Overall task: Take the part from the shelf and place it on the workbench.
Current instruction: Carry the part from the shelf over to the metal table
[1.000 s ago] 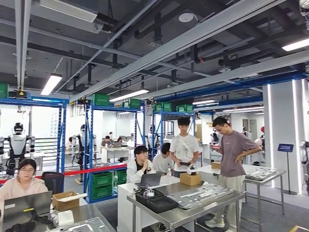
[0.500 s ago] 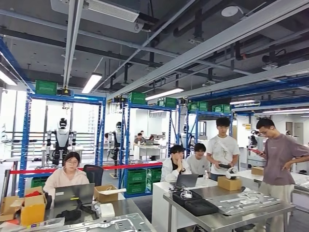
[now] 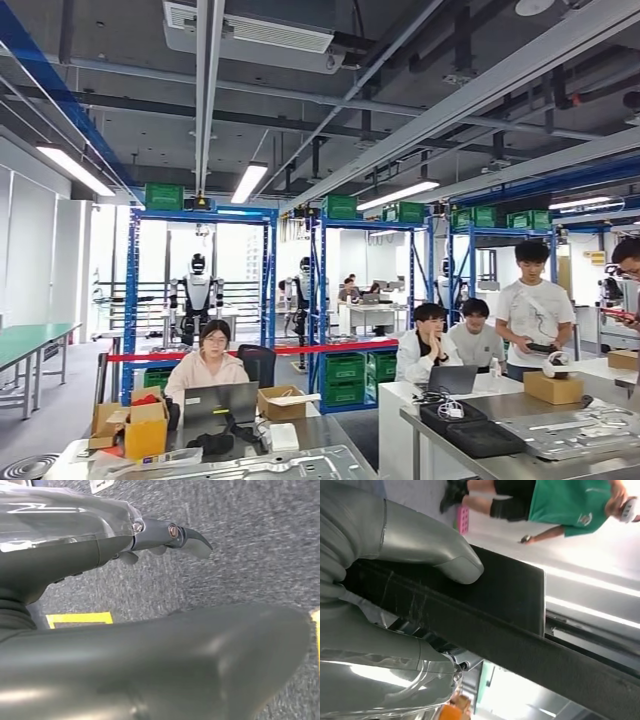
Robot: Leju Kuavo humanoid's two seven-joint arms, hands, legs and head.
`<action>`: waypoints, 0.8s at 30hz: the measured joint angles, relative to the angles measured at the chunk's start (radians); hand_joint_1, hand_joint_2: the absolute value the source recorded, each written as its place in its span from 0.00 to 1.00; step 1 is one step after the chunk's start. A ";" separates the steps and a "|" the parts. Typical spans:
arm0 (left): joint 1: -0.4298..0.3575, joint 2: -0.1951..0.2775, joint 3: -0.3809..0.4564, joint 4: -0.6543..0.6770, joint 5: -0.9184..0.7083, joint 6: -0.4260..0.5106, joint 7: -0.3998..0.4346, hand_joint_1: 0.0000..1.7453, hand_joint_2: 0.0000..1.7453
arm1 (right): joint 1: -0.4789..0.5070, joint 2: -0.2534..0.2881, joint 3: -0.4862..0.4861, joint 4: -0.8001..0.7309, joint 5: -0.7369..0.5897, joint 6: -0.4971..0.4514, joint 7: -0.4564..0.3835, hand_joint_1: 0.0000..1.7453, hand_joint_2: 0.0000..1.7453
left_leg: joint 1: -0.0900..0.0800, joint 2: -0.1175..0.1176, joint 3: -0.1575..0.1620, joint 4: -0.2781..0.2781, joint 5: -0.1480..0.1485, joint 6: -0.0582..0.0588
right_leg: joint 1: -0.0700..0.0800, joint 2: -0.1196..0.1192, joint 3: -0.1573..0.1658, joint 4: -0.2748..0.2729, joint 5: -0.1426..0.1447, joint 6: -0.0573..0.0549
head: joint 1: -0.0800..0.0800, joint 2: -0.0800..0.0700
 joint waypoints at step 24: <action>0.001 -0.004 0.001 0.000 -0.008 -0.005 -0.014 0.00 1.00 | 0.019 0.007 -0.019 -0.017 0.000 0.000 -0.014 1.00 1.00 | -0.022 -0.003 0.173 -0.247 0.043 0.043 | 0.010 0.009 -0.052 0.023 0.020 0.001 | -0.002 0.001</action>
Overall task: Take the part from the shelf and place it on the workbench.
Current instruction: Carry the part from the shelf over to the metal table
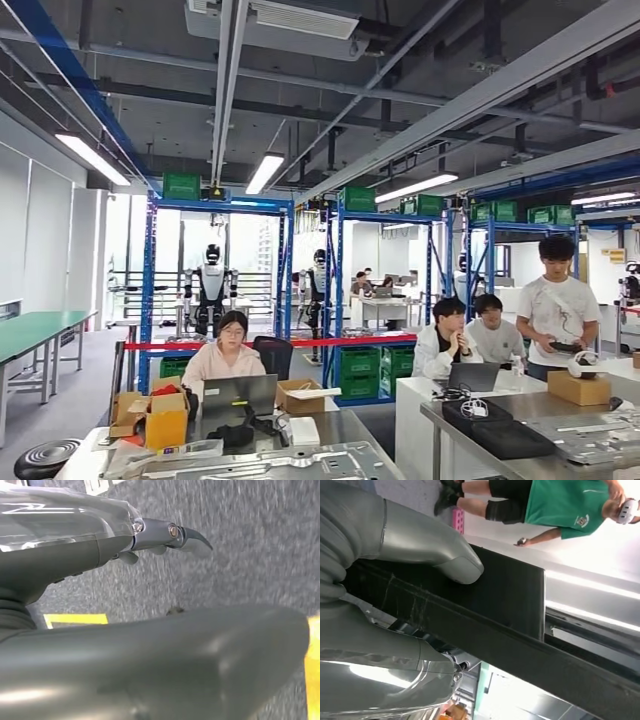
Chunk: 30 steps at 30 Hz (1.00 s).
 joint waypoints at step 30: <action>-0.003 -0.007 0.010 0.000 -0.010 -0.006 -0.011 0.00 1.00 | 0.005 0.007 -0.014 -0.017 0.002 0.006 0.005 1.00 1.00 | 0.003 -0.001 0.093 0.003 -0.064 0.004 | 0.024 0.004 -0.053 0.016 0.028 -0.017 | -0.002 0.000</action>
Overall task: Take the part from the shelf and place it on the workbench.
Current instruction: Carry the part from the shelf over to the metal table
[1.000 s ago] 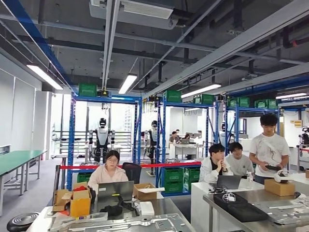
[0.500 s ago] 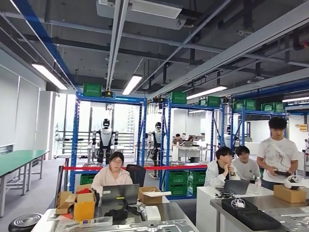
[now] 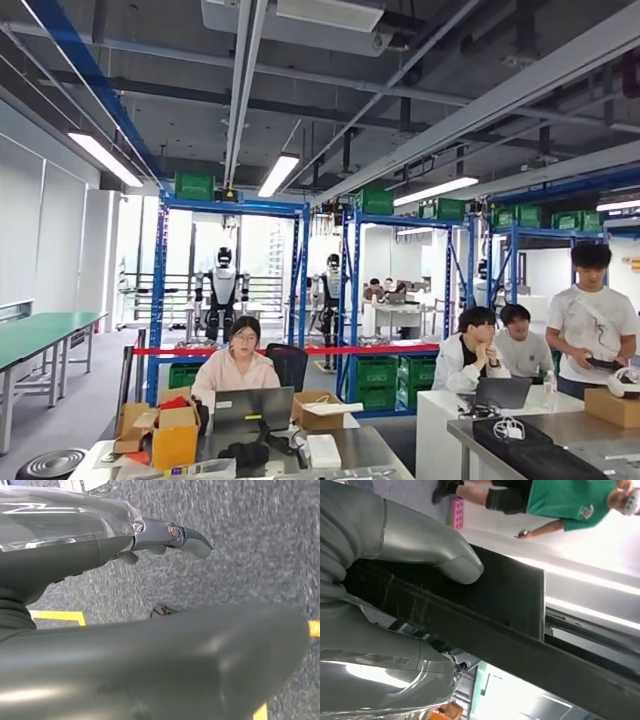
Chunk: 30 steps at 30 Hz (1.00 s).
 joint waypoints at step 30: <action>0.003 0.004 0.000 0.000 -0.014 0.001 -0.003 0.00 1.00 | 0.010 0.001 -0.002 0.003 0.000 0.000 0.002 1.00 1.00 | 0.016 0.006 -0.031 0.010 0.010 -0.023 | -0.032 -0.003 0.016 0.023 -0.043 0.036 | 0.002 0.000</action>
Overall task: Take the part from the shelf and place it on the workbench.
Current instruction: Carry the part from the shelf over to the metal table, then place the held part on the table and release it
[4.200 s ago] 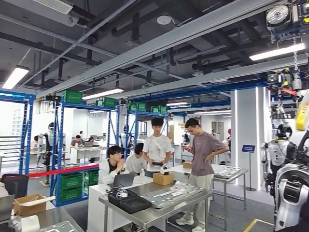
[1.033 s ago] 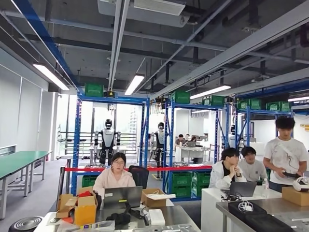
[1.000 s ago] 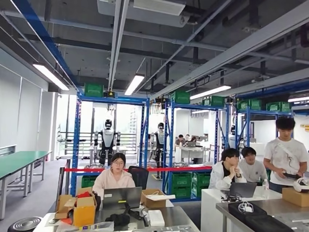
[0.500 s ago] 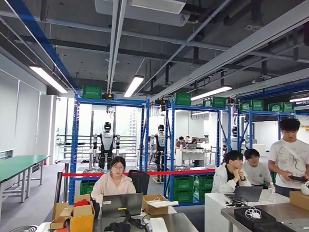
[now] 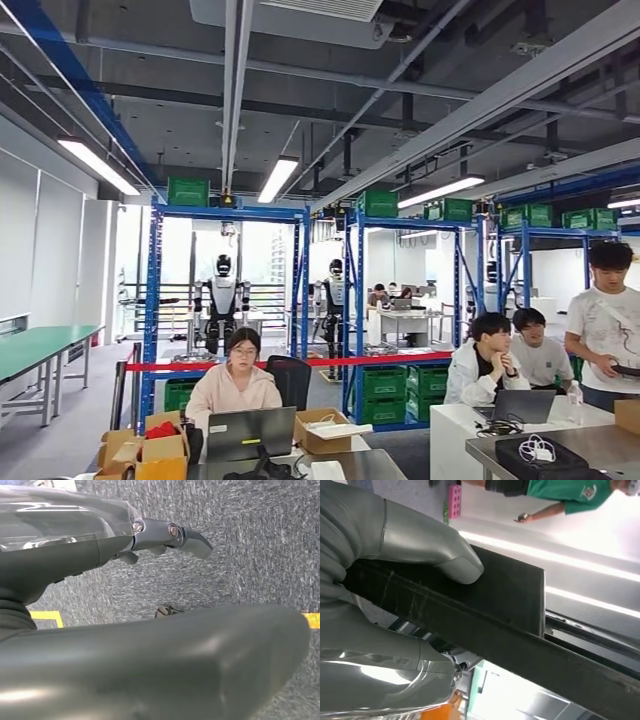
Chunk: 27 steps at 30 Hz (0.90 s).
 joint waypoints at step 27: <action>0.002 0.002 0.001 0.000 0.001 -0.002 -0.004 0.00 1.00 | 0.002 0.005 0.000 0.005 -0.003 0.003 -0.002 1.00 1.00 | -0.006 -0.003 0.025 0.002 -0.036 0.020 | -0.004 0.001 -0.066 0.069 -0.016 0.029 | 0.000 0.000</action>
